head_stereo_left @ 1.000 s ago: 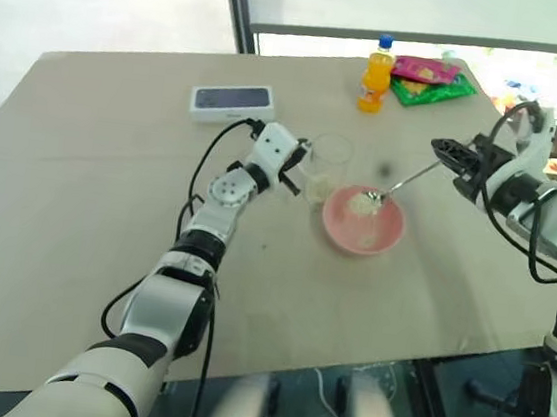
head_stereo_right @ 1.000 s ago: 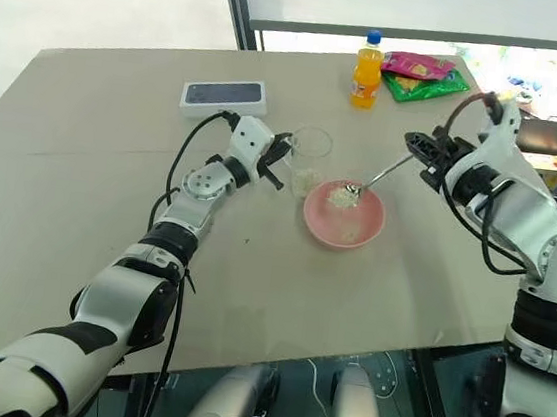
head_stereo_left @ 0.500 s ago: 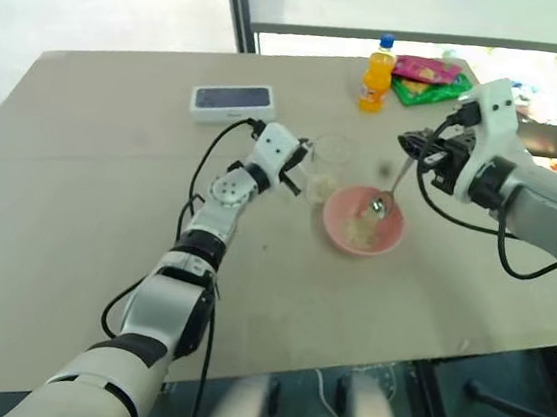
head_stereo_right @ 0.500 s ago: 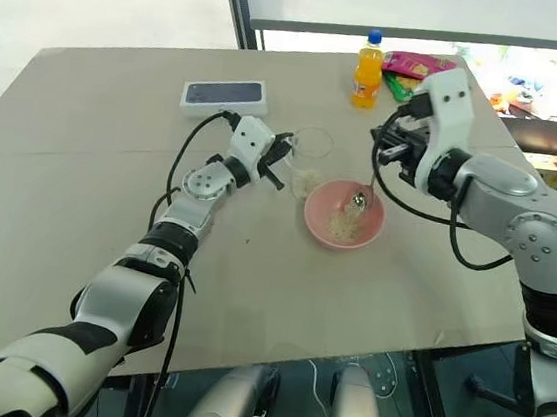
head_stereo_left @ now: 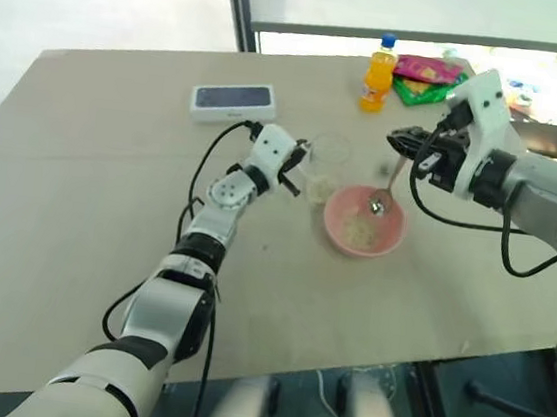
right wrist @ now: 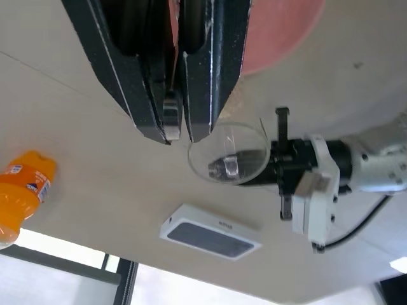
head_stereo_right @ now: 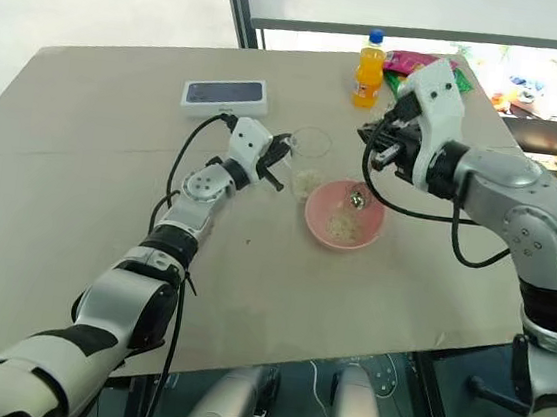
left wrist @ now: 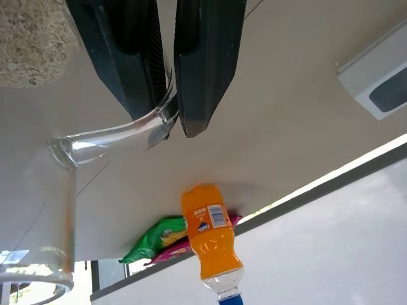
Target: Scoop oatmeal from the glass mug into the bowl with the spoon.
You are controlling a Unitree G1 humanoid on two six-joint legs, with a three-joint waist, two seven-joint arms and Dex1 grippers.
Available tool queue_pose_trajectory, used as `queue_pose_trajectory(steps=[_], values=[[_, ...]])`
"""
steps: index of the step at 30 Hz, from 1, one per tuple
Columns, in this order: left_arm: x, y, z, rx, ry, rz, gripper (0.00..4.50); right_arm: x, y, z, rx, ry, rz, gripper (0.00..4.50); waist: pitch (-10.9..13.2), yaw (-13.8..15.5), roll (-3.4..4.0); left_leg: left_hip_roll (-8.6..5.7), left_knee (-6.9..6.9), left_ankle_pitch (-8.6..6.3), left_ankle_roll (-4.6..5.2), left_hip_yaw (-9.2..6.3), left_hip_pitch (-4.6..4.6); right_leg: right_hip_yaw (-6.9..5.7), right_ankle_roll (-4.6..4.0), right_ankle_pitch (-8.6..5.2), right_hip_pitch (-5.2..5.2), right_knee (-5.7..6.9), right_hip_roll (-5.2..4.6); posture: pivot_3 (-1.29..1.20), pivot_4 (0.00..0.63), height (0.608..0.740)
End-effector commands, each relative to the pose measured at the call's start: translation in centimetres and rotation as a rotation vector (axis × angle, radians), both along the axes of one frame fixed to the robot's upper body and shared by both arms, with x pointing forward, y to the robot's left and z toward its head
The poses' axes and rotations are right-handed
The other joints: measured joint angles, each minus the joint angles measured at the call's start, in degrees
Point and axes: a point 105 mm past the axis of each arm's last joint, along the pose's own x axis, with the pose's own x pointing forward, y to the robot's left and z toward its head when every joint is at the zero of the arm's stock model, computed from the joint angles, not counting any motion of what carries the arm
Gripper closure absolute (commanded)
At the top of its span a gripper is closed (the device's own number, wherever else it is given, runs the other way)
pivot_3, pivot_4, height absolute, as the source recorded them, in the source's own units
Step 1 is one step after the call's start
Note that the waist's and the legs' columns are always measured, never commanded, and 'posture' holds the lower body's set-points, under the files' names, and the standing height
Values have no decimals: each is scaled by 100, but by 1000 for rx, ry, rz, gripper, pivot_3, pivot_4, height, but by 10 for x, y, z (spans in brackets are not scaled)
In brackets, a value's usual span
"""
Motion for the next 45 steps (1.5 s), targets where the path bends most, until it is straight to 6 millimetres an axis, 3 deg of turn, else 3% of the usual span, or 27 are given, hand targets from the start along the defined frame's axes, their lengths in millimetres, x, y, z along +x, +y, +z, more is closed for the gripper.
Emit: queue_pose_trajectory(steps=[1,4,7,15,19,20,21,25,31,32,34,45], values=[[-2,5,-16,27,51,13,4446,1,-9,59,228,-69,-15,4500,0,0,0,0,-1,0,0,0,0,1,0,1,-1,0,0,0,150,740],[-3,5,-18,12,62,14,4446,7,-2,82,358,-53,1,4500,-1,19,0,1,-14,0,-1,-7,0,-3,-1,1,-2,-7,0,0,150,740],[-4,3,-18,-20,79,7,4446,14,12,81,378,-32,11,4500,-2,8,0,1,-25,1,-2,-4,1,-1,-1,1,-3,-15,-2,0,150,740],[-5,3,-12,-29,65,3,4446,40,34,39,266,5,-14,4500,-1,-11,1,-2,-35,15,-26,3,-5,3,-1,0,-15,-17,-3,0,150,740],[-5,4,-7,-41,51,3,4446,45,40,31,229,-17,-11,4500,-1,-15,1,-3,-36,15,-26,3,-5,3,-1,0,-17,-17,-3,0,150,740],[-5,4,-6,-44,48,1,4500,45,42,31,224,-25,-3,3773,-1,-15,1,-3,-37,16,-27,3,-5,3,-1,0,-17,-17,-3,0,150,740],[-5,4,-5,-45,47,1,4500,45,43,31,227,-31,0,3676,-1,-16,1,-3,-37,16,-27,3,-5,3,-1,0,-17,-17,-3,0,150,740],[-5,3,-2,-54,37,-5,4500,50,40,34,236,-75,-41,1667,-1,-14,1,-2,-39,16,-27,2,-5,3,-1,0,-18,-18,-3,0,150,740],[-6,0,2,-54,25,-20,4500,55,28,41,252,-119,-93,1667,-1,-14,1,-3,-40,16,-27,2,-5,3,-1,0,-19,-19,-3,0,150,740],[-6,0,3,-53,21,-21,3710,55,27,41,251,-123,-97,1584,-1,-14,1,-3,-41,16,-27,2,-5,3,-1,0,-19,-19,-3,0,150,740],[-6,-1,3,-51,20,-26,3044,55,26,40,253,-125,-100,1584,-1,-16,2,-3,-42,16,-27,2,-7,3,-1,0,-21,-20,-3,0,150,740],[-11,12,14,-33,-23,-32,3044,54,19,42,286,-112,-109,1584,0,-28,3,-2,-50,16,-28,3,-10,5,-1,0,-29,-21,-3,0,150,740]])
